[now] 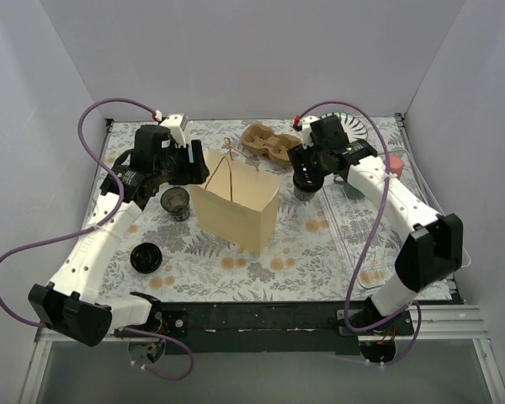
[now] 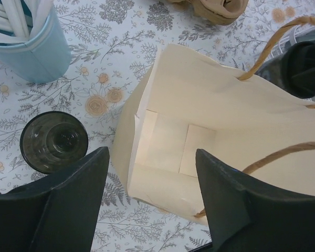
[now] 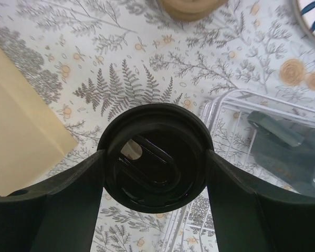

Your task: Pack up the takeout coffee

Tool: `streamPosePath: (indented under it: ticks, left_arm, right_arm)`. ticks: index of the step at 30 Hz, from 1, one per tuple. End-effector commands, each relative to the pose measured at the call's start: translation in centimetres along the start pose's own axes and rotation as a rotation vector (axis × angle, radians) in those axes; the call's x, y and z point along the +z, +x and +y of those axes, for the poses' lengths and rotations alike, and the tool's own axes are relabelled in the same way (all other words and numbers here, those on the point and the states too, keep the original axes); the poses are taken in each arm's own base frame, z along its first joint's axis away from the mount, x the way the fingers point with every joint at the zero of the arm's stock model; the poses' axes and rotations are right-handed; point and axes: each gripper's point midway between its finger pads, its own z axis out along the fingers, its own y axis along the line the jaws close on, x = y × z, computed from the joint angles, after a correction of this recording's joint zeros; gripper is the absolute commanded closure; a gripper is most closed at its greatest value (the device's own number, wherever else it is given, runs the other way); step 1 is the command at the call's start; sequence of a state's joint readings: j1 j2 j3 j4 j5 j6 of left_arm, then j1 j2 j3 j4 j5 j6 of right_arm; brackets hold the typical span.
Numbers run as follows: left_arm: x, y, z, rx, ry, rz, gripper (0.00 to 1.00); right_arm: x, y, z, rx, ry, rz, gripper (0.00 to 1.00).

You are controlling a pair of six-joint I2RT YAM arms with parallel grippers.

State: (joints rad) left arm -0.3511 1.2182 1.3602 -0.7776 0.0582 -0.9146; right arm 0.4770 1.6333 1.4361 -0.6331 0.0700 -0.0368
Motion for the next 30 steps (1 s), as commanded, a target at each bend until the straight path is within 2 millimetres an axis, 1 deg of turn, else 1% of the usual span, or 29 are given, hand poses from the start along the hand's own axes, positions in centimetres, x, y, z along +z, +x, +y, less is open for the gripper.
streamPosePath:
  ticks: [1, 2, 4, 6, 7, 9, 10, 12, 13, 14, 15, 16, 17, 18, 19, 20, 21, 22, 25, 26, 27, 28, 29, 30]
  left_arm:
    - [-0.1, -1.9, 0.1, 0.002, -0.028, -0.037, 0.37]
    - [0.1, -1.9, 0.1, -0.008, -0.032, -0.034, 0.37]
    - [-0.1, -2.4, -0.1, -0.013, -0.027, -0.049, 0.38]
    - [0.0, -2.5, -0.1, -0.026, -0.029, -0.049, 0.38]
    - [-0.1, -2.7, -0.2, -0.029, -0.029, -0.054, 0.38]
    - [0.1, -2.5, -0.2, -0.041, -0.033, -0.040, 0.37]
    - [0.2, -2.7, 0.4, -0.045, -0.066, -0.045, 0.37]
    - [0.4, -2.7, 0.8, -0.054, -0.094, -0.039, 0.37]
    - [0.4, -2.8, 0.9, -0.071, -0.104, -0.038, 0.37]
    - [0.3, -3.1, 0.9, -0.079, -0.110, -0.042, 0.37]
    - [0.5, -2.9, 1.0, -0.085, -0.117, -0.025, 0.37]
    - [0.5, -2.9, 1.1, -0.098, -0.121, -0.024, 0.37]
    - [0.5, -3.1, 1.0, -0.103, -0.120, -0.026, 0.37]
    - [0.5, -3.1, 1.1, -0.108, -0.129, -0.024, 0.38]
    - [0.5, -3.1, 1.2, -0.117, -0.134, -0.025, 0.39]
    - [0.4, -3.1, 1.4, -0.122, -0.141, -0.020, 0.40]
    - [0.4, -3.2, 1.4, -0.122, -0.144, -0.020, 0.41]
    - [0.4, -3.3, 1.5, -0.121, -0.149, -0.020, 0.44]
    - [0.4, -3.2, 1.5, -0.118, -0.149, -0.015, 0.49]
    - [0.4, -3.1, 1.4, -0.109, -0.139, -0.011, 0.54]
    - [0.3, -3.2, 1.1, -0.101, -0.121, -0.016, 0.56]
    - [0.4, -2.8, 0.5, -0.093, -0.083, -0.003, 0.59]
    - [0.2, -3.1, 0.2, -0.086, -0.064, -0.022, 0.63]
    - [0.1, -3.0, -0.5, -0.077, -0.021, -0.017, 0.65]
  right_arm:
    - [-8.2, -4.9, 0.0, 0.006, -0.007, -0.194, 0.42]
    - [-9.3, -5.5, 0.1, 0.006, -0.011, -0.218, 0.42]
    - [-12.5, -6.7, 0.4, 0.002, -0.017, -0.281, 0.42]
    - [-15.1, -7.4, 0.8, -0.002, -0.028, -0.326, 0.42]
    - [-16.8, -8.4, 1.2, -0.006, -0.044, -0.372, 0.43]
    - [-19.4, -9.3, 2.2, -0.022, -0.081, -0.433, 0.43]
    - [-20.7, -9.9, 3.6, -0.039, -0.152, -0.470, 0.43]
    - [-22.8, -10.6, 5.3, -0.063, -0.222, -0.529, 0.44]
    - [-23.9, -10.9, 6.5, -0.082, -0.272, -0.556, 0.44]
    - [-24.5, -11.1, 7.1, -0.094, -0.293, -0.572, 0.44]
    - [-25.4, -11.5, 7.7, -0.105, -0.310, -0.608, 0.44]
    - [-26.0, -11.5, 8.8, -0.126, -0.346, -0.623, 0.44]
    - [-26.5, -11.9, 9.5, -0.106, -0.377, -0.641, 0.45]
    - [-26.7, -11.8, 10.2, -0.114, -0.400, -0.644, 0.45]
    - [-26.9, -11.8, 11.4, -0.127, -0.429, -0.644, 0.45]
    - [-26.9, -11.8, 12.0, -0.130, -0.441, -0.644, 0.45]
    - [-26.5, -11.8, 12.5, -0.135, -0.443, -0.635, 0.45]
    - [-26.4, -11.6, 13.3, -0.147, -0.451, -0.632, 0.45]
    - [-25.3, -11.2, 14.6, -0.163, -0.462, -0.611, 0.45]
    - [-25.1, -11.3, 14.9, -0.165, -0.462, -0.614, 0.45]
    - [-24.2, -10.9, 15.1, -0.168, -0.456, -0.597, 0.45]
    - [-23.9, -10.8, 15.3, -0.175, -0.450, -0.598, 0.45]
    - [-23.7, -10.9, 15.5, -0.179, -0.449, -0.607, 0.45]
    - [-22.9, -10.5, 15.6, -0.186, -0.446, -0.593, 0.45]
